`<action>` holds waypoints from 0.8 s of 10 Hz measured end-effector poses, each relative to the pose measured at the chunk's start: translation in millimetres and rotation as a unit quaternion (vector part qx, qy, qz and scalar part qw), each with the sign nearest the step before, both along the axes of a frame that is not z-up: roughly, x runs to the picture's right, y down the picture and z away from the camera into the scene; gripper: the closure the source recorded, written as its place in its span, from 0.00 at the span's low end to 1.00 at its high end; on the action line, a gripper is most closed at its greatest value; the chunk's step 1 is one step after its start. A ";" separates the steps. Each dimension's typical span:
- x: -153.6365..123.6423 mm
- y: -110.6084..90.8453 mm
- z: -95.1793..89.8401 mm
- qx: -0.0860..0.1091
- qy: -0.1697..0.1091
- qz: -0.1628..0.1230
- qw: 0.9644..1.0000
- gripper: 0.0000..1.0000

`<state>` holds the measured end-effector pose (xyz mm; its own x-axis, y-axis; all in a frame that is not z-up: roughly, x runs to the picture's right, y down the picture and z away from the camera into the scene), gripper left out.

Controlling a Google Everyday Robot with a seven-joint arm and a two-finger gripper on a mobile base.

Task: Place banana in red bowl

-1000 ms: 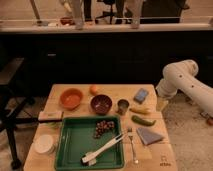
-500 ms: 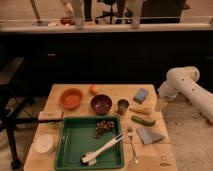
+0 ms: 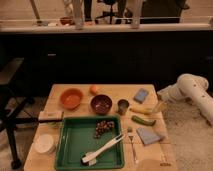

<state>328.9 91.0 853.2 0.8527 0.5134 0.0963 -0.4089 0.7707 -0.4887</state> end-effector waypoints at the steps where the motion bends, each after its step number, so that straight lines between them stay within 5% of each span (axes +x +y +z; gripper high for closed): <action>1: -0.7 0.4 1.6 -0.002 -0.007 -0.001 1.000 0.20; 5: -3.2 1.7 3.2 -0.011 -0.019 -0.012 1.000 0.20; 8: -9.4 -1.8 1.9 0.002 -0.015 -0.021 1.000 0.20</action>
